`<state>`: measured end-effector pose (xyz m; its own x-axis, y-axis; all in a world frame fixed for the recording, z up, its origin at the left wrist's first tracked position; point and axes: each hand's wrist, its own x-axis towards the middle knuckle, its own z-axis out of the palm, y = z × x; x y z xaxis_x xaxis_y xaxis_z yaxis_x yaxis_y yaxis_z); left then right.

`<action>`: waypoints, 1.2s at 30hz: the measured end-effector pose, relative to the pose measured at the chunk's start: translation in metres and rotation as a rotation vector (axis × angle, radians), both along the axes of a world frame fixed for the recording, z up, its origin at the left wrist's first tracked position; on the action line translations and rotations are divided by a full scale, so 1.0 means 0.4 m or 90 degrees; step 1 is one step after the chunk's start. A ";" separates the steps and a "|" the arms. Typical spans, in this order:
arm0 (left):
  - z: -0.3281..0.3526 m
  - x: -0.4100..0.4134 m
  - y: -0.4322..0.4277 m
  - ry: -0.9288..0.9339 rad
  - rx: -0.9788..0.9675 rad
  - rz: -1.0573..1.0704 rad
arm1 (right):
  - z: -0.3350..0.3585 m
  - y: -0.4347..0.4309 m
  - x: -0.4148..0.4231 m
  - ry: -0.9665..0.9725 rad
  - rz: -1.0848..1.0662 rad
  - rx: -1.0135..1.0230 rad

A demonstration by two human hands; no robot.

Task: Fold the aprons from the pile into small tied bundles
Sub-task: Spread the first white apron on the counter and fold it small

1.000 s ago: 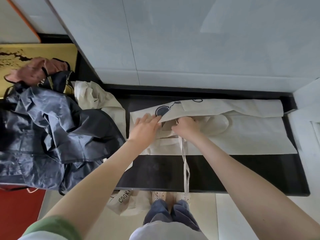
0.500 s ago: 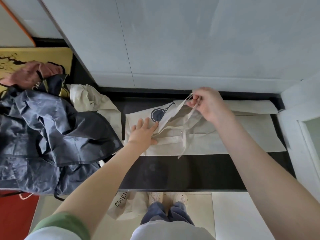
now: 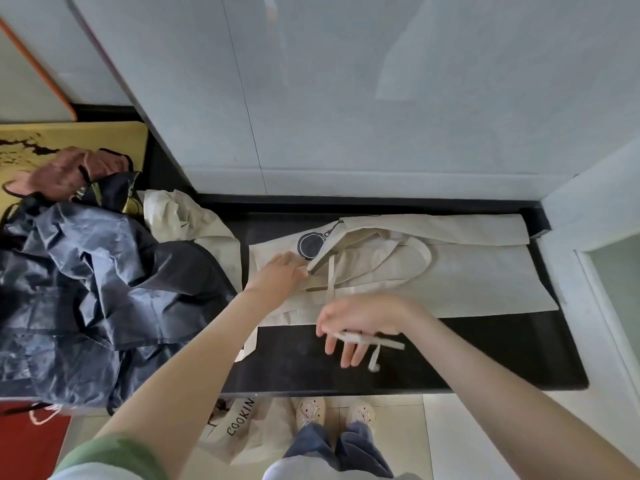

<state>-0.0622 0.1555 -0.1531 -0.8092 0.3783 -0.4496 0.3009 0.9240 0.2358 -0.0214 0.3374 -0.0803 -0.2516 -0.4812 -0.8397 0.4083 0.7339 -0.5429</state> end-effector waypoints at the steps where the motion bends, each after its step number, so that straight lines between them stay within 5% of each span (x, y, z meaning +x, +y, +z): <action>1: 0.007 -0.001 -0.001 0.001 0.016 0.046 | -0.020 -0.009 0.017 -0.011 0.055 0.040; 5: 0.030 0.002 -0.027 0.104 0.096 0.167 | -0.042 -0.028 0.014 0.215 0.106 0.103; 8: 0.049 0.019 -0.052 0.246 0.174 0.128 | -0.042 -0.004 -0.048 0.592 -0.123 0.167; 11: 0.038 0.040 -0.085 0.362 0.245 -0.008 | -0.077 0.075 -0.108 0.952 -0.107 0.392; 16: 0.001 0.065 -0.140 0.379 0.205 -0.082 | -0.104 0.181 -0.119 0.781 0.007 0.469; 21: 0.014 0.090 -0.115 0.279 0.010 -0.141 | -0.139 0.204 -0.026 0.892 0.082 0.370; 25: 0.013 0.085 -0.094 0.023 -0.149 -0.308 | -0.157 0.204 0.054 0.696 0.224 0.284; 28: 0.039 0.070 -0.060 -0.168 -0.107 -0.215 | -0.176 0.199 0.102 0.596 0.248 0.238; 32: 0.042 0.049 -0.006 0.026 0.068 0.050 | -0.175 0.201 0.100 0.594 0.229 0.229; 36: -0.007 0.047 0.024 0.151 -0.001 0.011 | -0.176 0.219 0.103 0.552 0.261 0.205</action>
